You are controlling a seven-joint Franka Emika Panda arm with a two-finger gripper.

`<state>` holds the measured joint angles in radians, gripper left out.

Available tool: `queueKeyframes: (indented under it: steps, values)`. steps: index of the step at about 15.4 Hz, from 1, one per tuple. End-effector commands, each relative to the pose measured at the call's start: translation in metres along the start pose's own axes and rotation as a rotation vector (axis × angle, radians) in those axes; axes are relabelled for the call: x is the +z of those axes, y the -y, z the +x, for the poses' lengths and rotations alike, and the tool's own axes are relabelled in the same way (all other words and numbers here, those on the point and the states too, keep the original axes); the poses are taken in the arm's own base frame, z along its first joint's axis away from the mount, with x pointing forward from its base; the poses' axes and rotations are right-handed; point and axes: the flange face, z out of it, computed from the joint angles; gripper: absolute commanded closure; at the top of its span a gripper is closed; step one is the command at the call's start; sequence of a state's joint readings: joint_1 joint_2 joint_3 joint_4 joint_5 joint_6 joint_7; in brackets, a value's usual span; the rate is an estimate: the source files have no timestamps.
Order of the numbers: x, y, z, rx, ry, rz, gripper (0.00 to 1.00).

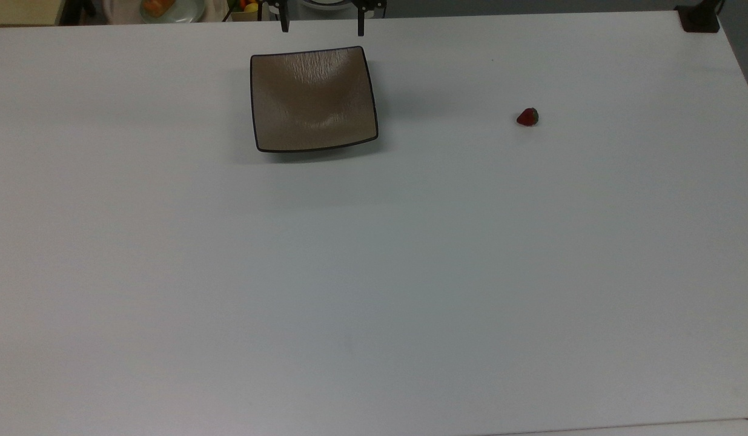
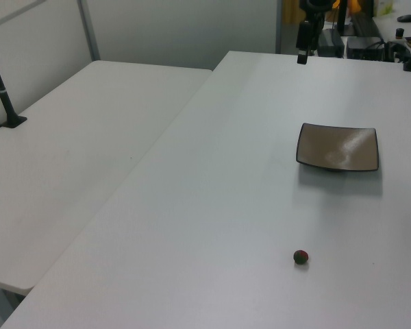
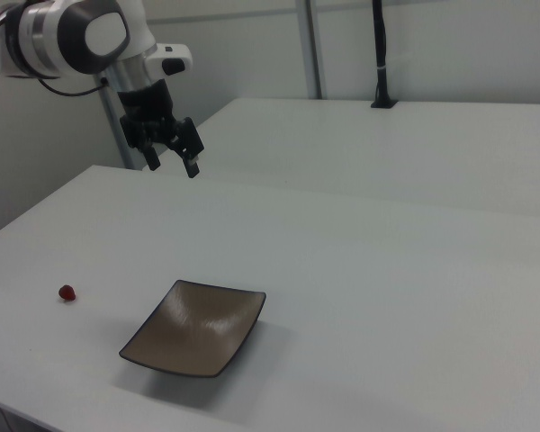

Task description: Strawberries on a ceramic plate

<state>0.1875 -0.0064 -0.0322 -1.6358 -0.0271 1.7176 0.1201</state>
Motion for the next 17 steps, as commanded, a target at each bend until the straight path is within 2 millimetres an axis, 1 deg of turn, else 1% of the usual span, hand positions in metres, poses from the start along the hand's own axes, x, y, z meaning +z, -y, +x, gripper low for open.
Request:
queueKeyframes:
  steps: [1,7,9,10,11,12,14,15,16,17]
  values:
    - [0.006,0.010,-0.001,-0.018,0.011,0.015,0.00]
    - [0.009,0.013,-0.002,-0.024,0.018,0.014,0.00]
    - [0.011,0.023,-0.004,-0.039,0.022,0.018,0.00]
    - [0.013,0.029,-0.004,-0.047,0.026,0.024,0.00]
    - [0.016,0.043,-0.003,-0.066,0.027,0.044,0.00]
    - [0.018,0.050,-0.001,-0.069,0.023,0.067,0.00]
    - [0.014,0.054,-0.003,-0.075,0.023,0.074,0.00]
    - [0.013,0.064,-0.006,-0.091,0.023,0.076,0.00]
    - [0.014,0.082,-0.009,-0.123,0.027,0.078,0.00]
    - [0.016,0.093,-0.012,-0.141,0.032,0.081,0.00]
